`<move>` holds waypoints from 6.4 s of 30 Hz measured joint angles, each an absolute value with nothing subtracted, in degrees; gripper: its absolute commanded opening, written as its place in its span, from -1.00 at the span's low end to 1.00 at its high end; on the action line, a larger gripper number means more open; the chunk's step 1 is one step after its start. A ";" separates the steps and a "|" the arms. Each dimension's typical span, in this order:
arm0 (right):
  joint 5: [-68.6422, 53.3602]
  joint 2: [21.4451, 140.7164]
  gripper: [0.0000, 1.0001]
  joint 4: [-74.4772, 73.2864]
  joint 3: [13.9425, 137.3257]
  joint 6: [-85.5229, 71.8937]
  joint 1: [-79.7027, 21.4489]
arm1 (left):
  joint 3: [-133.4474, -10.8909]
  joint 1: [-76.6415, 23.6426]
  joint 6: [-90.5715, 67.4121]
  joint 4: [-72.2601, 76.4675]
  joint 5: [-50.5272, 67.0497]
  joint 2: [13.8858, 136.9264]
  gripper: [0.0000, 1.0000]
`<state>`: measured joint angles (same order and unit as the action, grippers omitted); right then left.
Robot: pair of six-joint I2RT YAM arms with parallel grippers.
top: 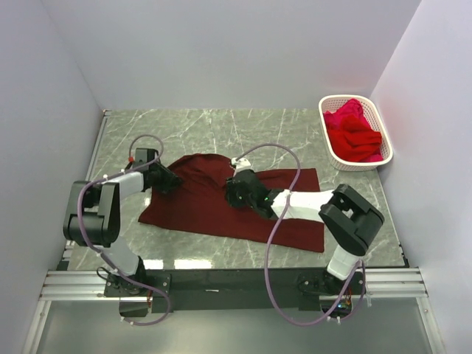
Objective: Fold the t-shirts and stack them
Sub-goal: Fold the tshirt
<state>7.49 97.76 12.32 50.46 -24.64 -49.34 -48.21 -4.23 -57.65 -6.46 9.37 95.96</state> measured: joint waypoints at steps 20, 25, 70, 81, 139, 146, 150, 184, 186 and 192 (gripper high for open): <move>5.69 107.44 -0.07 -1.37 82.00 -27.81 -37.39 | -52.58 -1.91 -49.93 -7.86 15.86 88.16 -0.03; 2.87 119.00 0.00 -7.05 90.50 -27.62 -36.45 | -56.14 -1.96 -48.29 -9.98 17.06 88.16 -0.03; 1.50 112.57 -1.00 -20.03 102.72 -26.59 -42.96 | -53.56 1.89 -49.41 -14.74 16.86 79.35 -0.12; -0.10 111.11 -0.83 -19.25 92.86 -32.27 -57.47 | -51.03 6.52 -51.51 -22.09 10.04 72.23 0.00; 11.22 110.39 -0.27 -24.32 74.06 -34.94 -3.01 | -42.46 -3.99 -47.70 -24.56 9.17 81.82 -0.03; 11.57 112.40 -0.35 -26.09 76.03 -35.27 -3.01 | -42.50 -3.99 -47.42 -24.71 9.17 81.95 -0.02; 11.64 113.62 -0.56 -26.44 77.36 -35.55 -3.01 | -42.68 -3.99 -47.37 -24.67 9.21 81.95 -0.03; 8.71 106.34 -1.00 -24.47 73.38 -36.40 -3.01 | -41.36 -5.61 -47.03 -23.22 9.69 82.39 -0.09; 8.49 106.34 -1.00 -24.03 73.17 -36.42 -3.01 | -41.36 -5.72 -47.05 -22.76 10.07 82.41 -0.19; 8.25 106.34 -1.00 -23.51 72.71 -36.42 -3.01 | -41.41 -5.76 -46.98 -21.50 10.83 84.07 -0.63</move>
